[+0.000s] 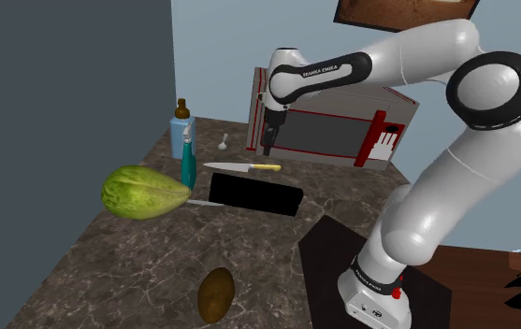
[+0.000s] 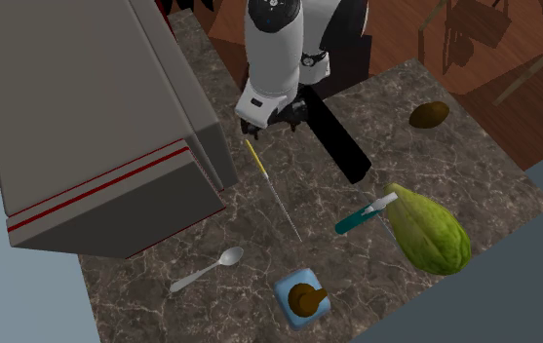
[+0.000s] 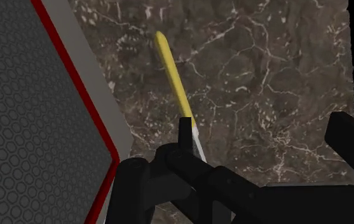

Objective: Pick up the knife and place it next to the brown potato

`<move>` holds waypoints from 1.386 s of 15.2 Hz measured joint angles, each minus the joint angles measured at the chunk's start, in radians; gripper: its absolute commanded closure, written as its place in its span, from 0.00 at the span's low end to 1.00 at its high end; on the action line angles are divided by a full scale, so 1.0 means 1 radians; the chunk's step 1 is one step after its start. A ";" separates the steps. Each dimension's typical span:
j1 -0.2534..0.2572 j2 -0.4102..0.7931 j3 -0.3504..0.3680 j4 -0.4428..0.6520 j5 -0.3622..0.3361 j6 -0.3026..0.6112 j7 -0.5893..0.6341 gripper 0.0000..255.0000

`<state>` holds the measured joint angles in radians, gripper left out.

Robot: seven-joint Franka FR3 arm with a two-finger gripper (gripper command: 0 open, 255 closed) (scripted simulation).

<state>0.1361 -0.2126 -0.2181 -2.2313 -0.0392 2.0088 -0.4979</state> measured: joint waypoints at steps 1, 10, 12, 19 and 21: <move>0.005 0.041 -0.003 0.020 0.006 0.021 -0.027 0.00; 0.022 0.368 0.003 0.205 0.064 0.153 -0.256 0.00; 0.020 0.393 0.005 0.209 0.069 0.174 -0.271 0.00; 0.017 0.443 0.009 0.180 0.082 0.251 -0.284 0.00; 0.017 0.444 0.009 0.178 0.083 0.255 -0.284 0.00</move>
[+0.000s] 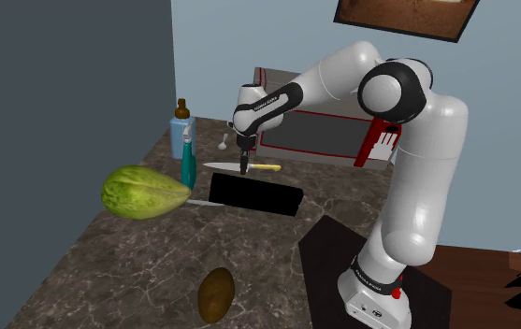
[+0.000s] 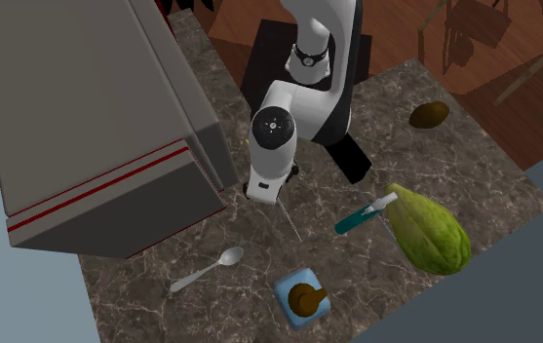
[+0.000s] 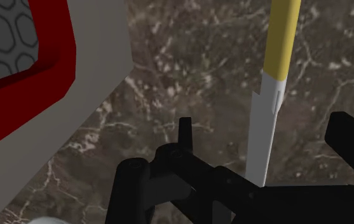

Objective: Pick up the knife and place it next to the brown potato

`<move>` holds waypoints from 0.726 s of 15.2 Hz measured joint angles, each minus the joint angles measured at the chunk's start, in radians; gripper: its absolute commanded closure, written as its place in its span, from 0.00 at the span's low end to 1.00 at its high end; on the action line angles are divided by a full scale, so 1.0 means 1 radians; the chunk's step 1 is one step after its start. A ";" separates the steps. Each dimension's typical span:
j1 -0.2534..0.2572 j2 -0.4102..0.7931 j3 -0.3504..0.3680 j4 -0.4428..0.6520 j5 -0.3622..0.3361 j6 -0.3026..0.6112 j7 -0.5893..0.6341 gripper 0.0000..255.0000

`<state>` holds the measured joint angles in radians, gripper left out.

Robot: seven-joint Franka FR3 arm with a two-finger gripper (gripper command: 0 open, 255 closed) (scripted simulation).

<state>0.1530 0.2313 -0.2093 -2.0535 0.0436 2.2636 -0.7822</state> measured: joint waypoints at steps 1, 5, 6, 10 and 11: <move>0.000 0.000 0.000 -0.001 0.000 0.001 0.000 0.00; 0.000 0.000 0.000 -0.001 0.000 0.001 0.000 1.00; 0.000 0.000 0.000 -0.001 0.000 0.001 0.000 1.00; 0.000 0.000 0.000 -0.001 0.000 0.001 0.000 1.00; 0.000 0.000 0.000 -0.001 0.000 0.001 0.000 1.00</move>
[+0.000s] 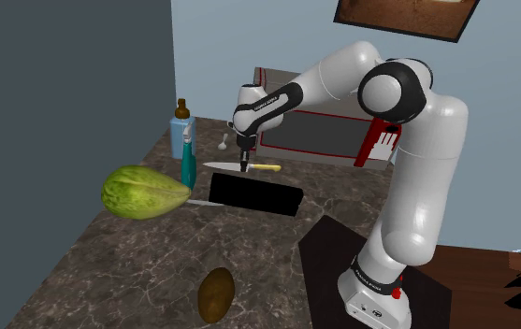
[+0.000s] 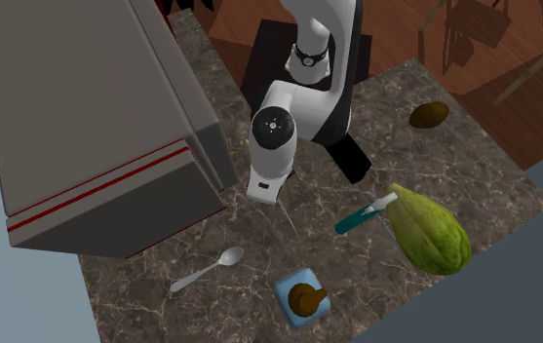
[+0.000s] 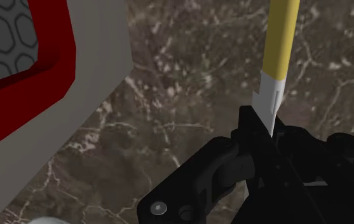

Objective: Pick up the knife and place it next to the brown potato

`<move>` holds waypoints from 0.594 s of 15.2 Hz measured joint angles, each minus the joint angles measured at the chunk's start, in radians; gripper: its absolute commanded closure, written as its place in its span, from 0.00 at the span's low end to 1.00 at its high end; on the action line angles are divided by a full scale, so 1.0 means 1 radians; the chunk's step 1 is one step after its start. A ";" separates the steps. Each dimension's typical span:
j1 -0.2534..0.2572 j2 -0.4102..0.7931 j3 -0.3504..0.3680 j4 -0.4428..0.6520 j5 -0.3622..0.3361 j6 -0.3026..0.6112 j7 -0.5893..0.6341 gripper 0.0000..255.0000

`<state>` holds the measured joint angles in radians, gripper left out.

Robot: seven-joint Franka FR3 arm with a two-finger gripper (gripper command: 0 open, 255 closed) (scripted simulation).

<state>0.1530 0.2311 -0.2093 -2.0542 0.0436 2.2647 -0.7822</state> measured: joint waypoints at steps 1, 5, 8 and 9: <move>0.000 0.000 0.000 0.000 0.000 0.000 0.000 1.00; 0.001 -0.009 -0.001 0.006 -0.003 -0.014 0.002 1.00; 0.002 -0.029 -0.002 0.019 -0.008 -0.048 0.006 1.00; 0.003 -0.038 -0.003 0.022 -0.011 -0.059 0.008 1.00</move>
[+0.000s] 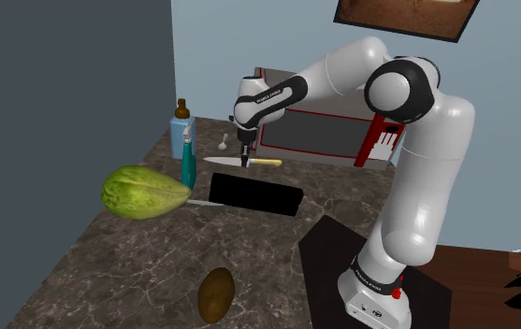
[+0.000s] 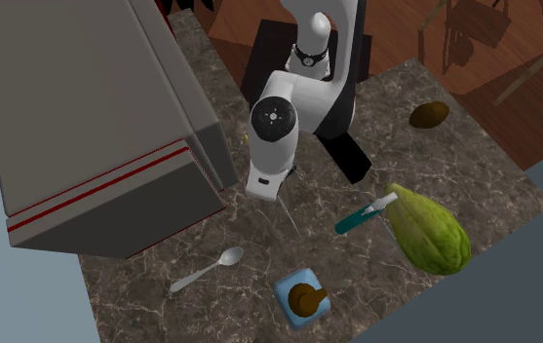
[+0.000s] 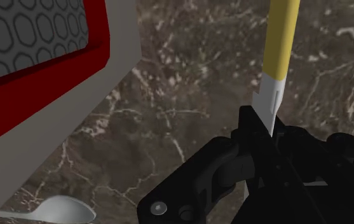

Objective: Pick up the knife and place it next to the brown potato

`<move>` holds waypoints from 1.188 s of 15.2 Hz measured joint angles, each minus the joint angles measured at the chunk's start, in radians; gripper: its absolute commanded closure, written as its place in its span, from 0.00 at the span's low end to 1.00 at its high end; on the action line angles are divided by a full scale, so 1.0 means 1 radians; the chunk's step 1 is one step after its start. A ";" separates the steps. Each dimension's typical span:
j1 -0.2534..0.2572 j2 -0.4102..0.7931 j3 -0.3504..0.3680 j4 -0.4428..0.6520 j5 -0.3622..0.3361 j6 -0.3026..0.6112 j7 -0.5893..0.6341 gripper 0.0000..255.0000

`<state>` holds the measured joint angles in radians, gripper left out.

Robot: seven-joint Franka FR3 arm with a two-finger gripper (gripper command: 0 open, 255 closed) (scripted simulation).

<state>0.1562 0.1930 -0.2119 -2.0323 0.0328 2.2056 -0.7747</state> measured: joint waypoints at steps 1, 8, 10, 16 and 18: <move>0.000 -0.005 -0.001 0.005 -0.002 -0.011 0.000 1.00; 0.002 -0.048 -0.003 0.051 -0.013 -0.098 0.007 1.00; 0.003 -0.061 -0.003 0.064 -0.017 -0.124 0.009 1.00; 0.005 -0.086 -0.004 0.114 -0.023 -0.198 0.014 1.00; 0.004 -0.093 -0.004 0.135 -0.025 -0.226 0.013 1.00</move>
<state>0.1604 0.0998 -0.2163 -1.8977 0.0080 1.9801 -0.7612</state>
